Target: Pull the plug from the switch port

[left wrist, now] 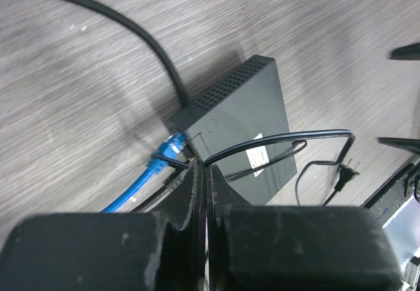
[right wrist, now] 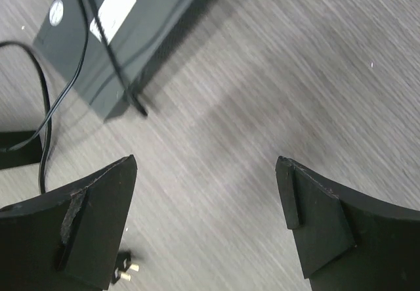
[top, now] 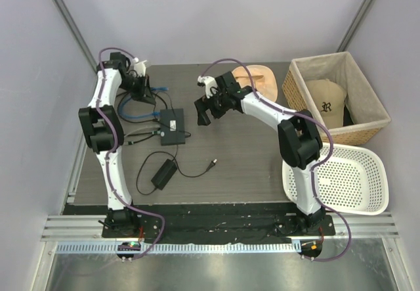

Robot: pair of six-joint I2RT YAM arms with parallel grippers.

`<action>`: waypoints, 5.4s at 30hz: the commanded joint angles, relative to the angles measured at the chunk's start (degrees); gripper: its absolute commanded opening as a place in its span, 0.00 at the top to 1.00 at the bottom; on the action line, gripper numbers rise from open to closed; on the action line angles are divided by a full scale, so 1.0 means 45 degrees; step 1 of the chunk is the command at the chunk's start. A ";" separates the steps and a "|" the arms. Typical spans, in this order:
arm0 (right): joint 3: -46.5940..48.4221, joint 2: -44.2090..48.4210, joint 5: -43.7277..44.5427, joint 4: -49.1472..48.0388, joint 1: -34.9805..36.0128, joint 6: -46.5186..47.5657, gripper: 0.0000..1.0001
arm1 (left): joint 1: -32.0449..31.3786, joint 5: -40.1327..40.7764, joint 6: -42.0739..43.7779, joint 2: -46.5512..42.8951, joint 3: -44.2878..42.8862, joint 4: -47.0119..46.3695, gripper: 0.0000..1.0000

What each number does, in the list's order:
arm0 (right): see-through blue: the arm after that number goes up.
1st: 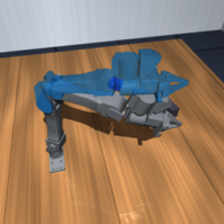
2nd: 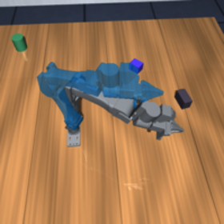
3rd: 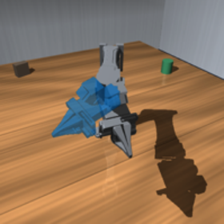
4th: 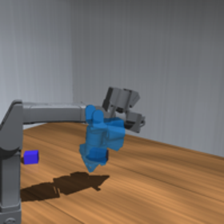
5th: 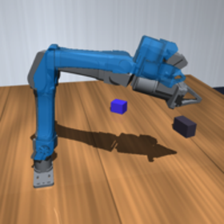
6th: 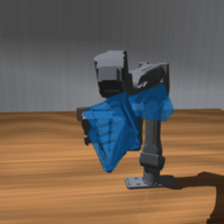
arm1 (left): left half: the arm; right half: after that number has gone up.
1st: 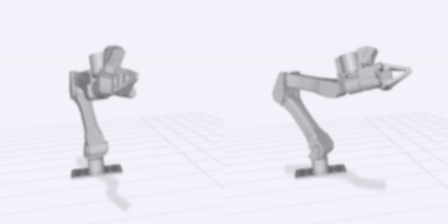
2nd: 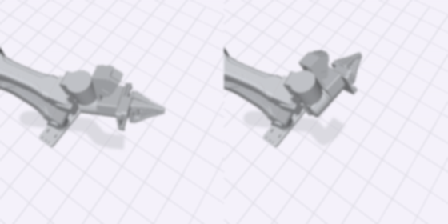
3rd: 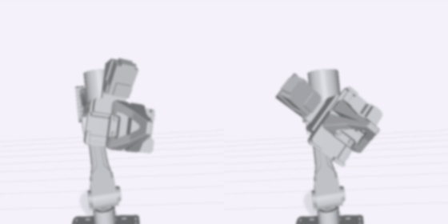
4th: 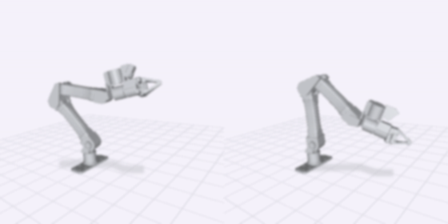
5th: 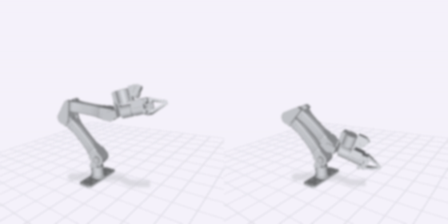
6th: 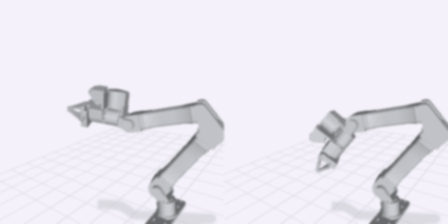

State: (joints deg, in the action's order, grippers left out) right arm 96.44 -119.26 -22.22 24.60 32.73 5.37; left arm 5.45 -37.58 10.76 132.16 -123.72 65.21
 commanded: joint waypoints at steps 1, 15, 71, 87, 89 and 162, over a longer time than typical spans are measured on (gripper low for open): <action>0.1203 -0.0528 -0.0765 -0.0310 -0.0262 -0.0430 0.04 | -0.0333 -0.1452 -0.0498 -0.1223 -0.0240 -0.0663 1.00; 0.3781 -0.3300 -0.3223 -0.0896 -0.0984 -0.2109 0.00 | -0.1622 -0.1863 -0.0439 -0.1517 -0.0553 -0.0077 1.00; 0.2282 0.1736 0.4149 -0.1619 0.0067 0.4312 0.99 | -0.1661 0.3136 -0.3388 -0.4679 -0.0519 -0.3083 0.07; -0.3560 0.4041 0.5818 -0.2149 0.2961 0.7944 0.99 | -0.1388 0.3374 -0.4986 -0.6907 0.3995 -0.3788 0.01; -0.4456 0.4353 0.4595 -0.2243 0.2845 0.8706 0.99 | -0.1388 0.2964 -0.5437 -0.7140 0.4912 -0.4099 0.02; -0.5319 0.3438 0.2535 -0.1990 -0.2723 -0.5664 0.18 | -0.4746 -0.2040 -0.4149 -0.1833 0.1247 -0.3125 0.17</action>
State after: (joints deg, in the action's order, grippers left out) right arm 72.16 -102.96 -11.31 15.40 20.97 -15.62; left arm -14.28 -51.33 -4.69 119.26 -116.09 56.07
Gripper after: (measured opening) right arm 0.848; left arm 0.853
